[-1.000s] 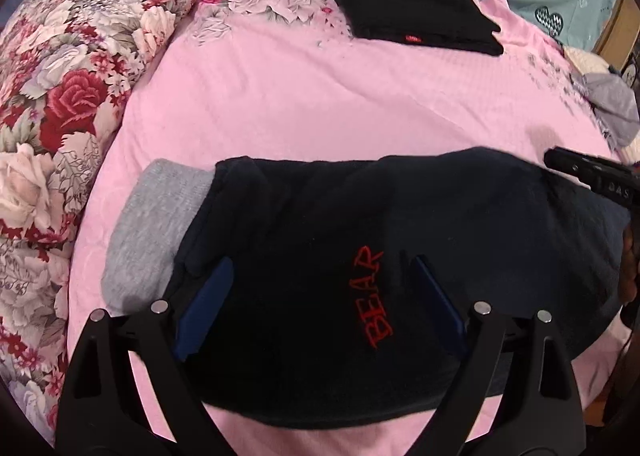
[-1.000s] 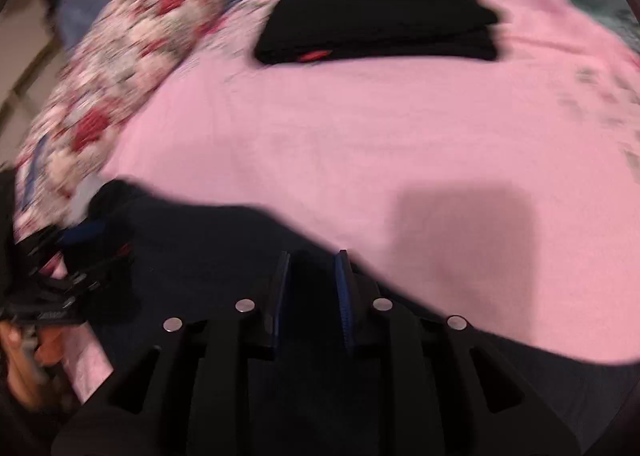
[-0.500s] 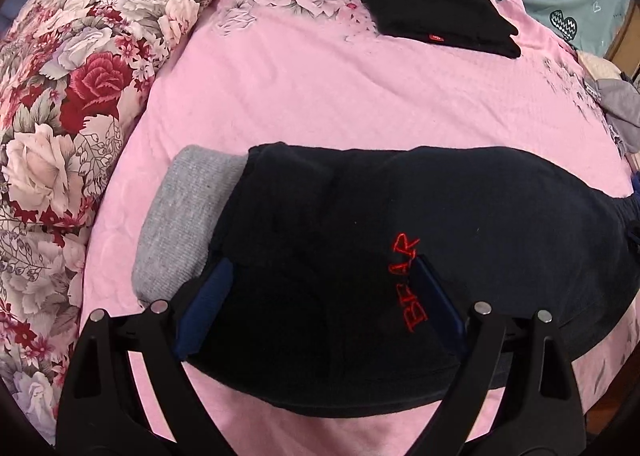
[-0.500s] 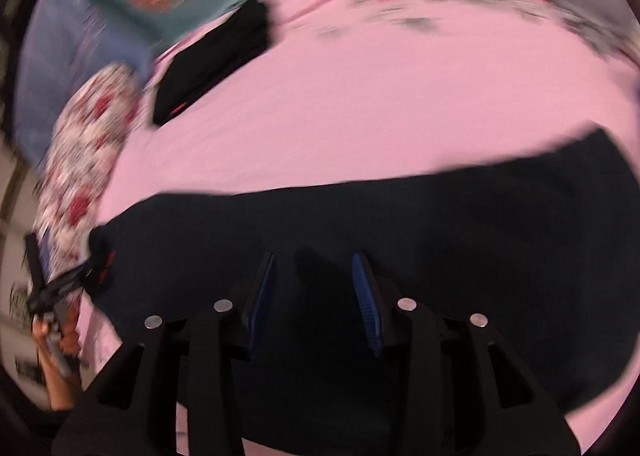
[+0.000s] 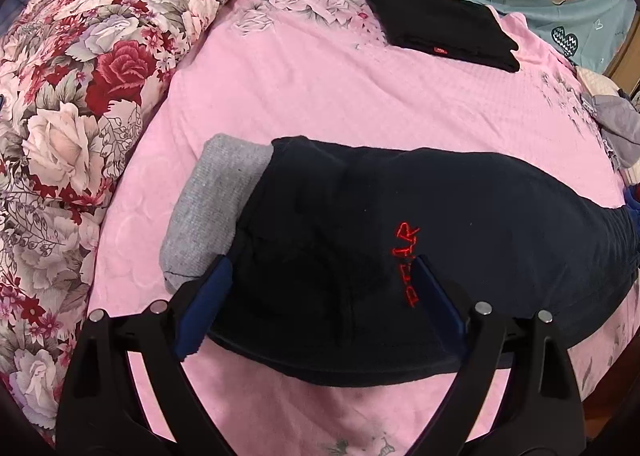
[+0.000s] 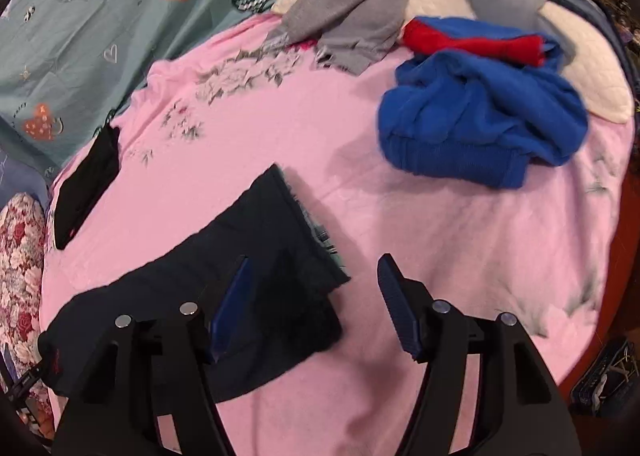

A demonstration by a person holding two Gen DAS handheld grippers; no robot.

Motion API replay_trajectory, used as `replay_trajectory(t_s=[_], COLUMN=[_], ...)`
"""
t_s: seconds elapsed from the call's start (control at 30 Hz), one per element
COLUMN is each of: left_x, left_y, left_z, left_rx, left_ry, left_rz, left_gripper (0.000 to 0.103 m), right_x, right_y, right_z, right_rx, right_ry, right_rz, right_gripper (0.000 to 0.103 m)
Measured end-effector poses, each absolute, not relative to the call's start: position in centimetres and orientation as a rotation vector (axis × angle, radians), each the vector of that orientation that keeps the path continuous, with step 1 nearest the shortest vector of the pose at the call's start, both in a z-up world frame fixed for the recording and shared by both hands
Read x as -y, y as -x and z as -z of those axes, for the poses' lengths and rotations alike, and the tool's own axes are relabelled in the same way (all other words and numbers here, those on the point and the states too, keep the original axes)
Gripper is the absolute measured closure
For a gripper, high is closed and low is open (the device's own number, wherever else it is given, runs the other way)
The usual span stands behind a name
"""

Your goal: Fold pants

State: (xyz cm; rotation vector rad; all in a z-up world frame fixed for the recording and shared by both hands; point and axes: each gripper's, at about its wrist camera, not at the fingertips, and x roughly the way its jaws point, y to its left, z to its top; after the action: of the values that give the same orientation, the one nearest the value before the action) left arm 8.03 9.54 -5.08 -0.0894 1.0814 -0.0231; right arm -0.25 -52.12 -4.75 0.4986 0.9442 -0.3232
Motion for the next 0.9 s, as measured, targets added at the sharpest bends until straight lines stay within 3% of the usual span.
replay_trajectory(t_s=[0.07, 0.1, 0.13, 0.2, 0.4, 0.6, 0.67, 0.7, 0.73, 0.9], left_x=[-9.6, -9.6, -9.6, -9.8, -10.8, -11.4, -11.3, -11.4, -11.5, -11.9], left_y=[-8.4, -8.6, -8.7, -9.2, -10.7, -11.1, -10.9, -10.6, -10.5, -9.8], left_z=[5.6, 5.8, 5.9, 6.2, 7.1, 7.0, 6.8, 6.6, 6.4, 5.7], left_rx=[-1.089, -1.091, -1.087, -1.085, -1.111, -1.118, -1.117, -1.114, -1.112, -1.097], left_ry=[0.077, 0.071, 0.063, 0.035, 0.009, 0.004, -0.002, -0.001, 0.002, 0.056], left_rz=[0.014, 0.007, 0.0, -0.034, -0.024, 0.028, 0.042, 0.051, 0.062, 0.088], left_gripper=[0.011, 0.011, 0.011, 0.011, 0.011, 0.011, 0.011, 0.011, 0.011, 0.011], right_x=[52.5, 52.5, 52.4, 52.4, 51.8, 52.7, 52.9, 52.9, 52.7, 50.9], right_y=[0.4, 0.4, 0.4, 0.8, 3.8, 4.7, 4.7, 5.0, 5.4, 5.3], right_z=[5.3, 5.2, 4.8, 3.8, -0.4, 3.9, 5.0, 4.8, 4.0, 0.8], right_rx=[-0.936, -0.921, -0.91, -0.873, -0.758, -0.915, -0.939, -0.925, -0.897, -0.788], right_ry=[-0.53, -0.543, -0.538, -0.521, -0.584, -0.567, -0.554, -0.534, -0.504, -0.426], right_rz=[0.332, 0.321, 0.328, 0.338, 0.228, 0.318, 0.365, 0.413, 0.449, 0.385], right_gripper=[0.044, 0.068, 0.079, 0.087, 0.091, 0.09, 0.072, 0.049, 0.042, 0.042])
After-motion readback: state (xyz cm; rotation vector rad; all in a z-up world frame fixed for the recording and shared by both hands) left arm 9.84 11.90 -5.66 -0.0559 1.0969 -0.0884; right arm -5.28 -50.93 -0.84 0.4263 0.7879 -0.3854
